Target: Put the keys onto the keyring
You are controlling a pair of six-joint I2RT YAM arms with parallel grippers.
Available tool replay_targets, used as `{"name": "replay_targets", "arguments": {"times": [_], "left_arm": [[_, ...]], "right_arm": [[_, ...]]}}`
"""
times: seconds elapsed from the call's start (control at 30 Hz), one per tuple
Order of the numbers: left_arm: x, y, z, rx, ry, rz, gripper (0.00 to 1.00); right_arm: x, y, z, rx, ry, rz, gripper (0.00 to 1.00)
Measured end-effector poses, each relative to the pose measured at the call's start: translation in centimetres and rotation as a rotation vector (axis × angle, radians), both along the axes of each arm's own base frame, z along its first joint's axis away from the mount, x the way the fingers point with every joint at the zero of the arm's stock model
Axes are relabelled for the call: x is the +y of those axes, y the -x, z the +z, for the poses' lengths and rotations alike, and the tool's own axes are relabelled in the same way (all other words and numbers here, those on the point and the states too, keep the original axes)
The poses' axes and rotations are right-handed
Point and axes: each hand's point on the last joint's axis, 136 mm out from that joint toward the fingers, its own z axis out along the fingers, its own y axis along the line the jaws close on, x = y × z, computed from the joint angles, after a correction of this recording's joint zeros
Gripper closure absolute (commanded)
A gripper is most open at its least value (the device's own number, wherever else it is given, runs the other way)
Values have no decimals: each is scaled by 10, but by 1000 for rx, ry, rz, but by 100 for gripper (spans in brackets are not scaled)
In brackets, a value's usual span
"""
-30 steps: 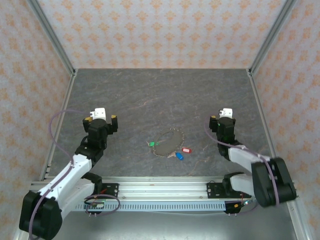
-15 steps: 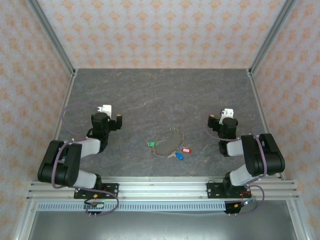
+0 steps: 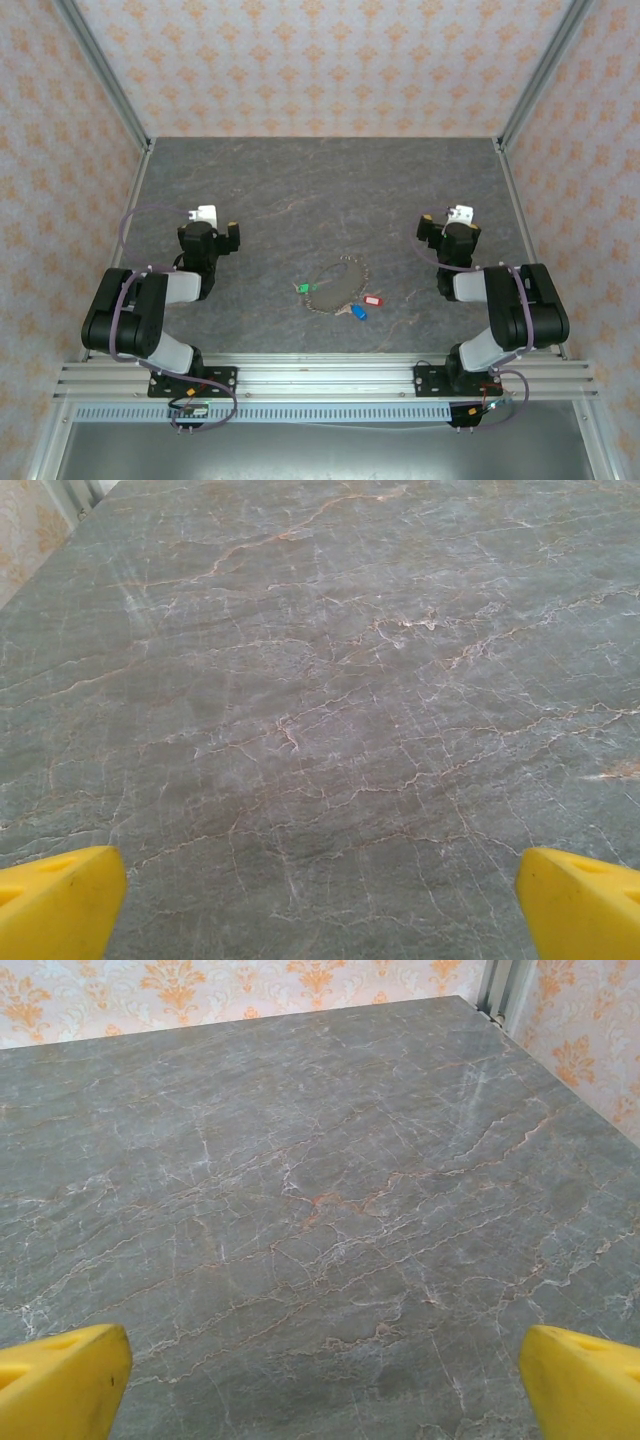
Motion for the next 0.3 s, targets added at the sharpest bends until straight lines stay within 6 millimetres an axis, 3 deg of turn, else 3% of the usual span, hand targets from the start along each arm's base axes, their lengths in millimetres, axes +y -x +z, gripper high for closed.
{"name": "replay_targets", "arguments": {"times": [0.3], "left_arm": [[0,0,0,-1,1,1,0]], "right_arm": [[1,1,-3,15,-1,4,1]]}}
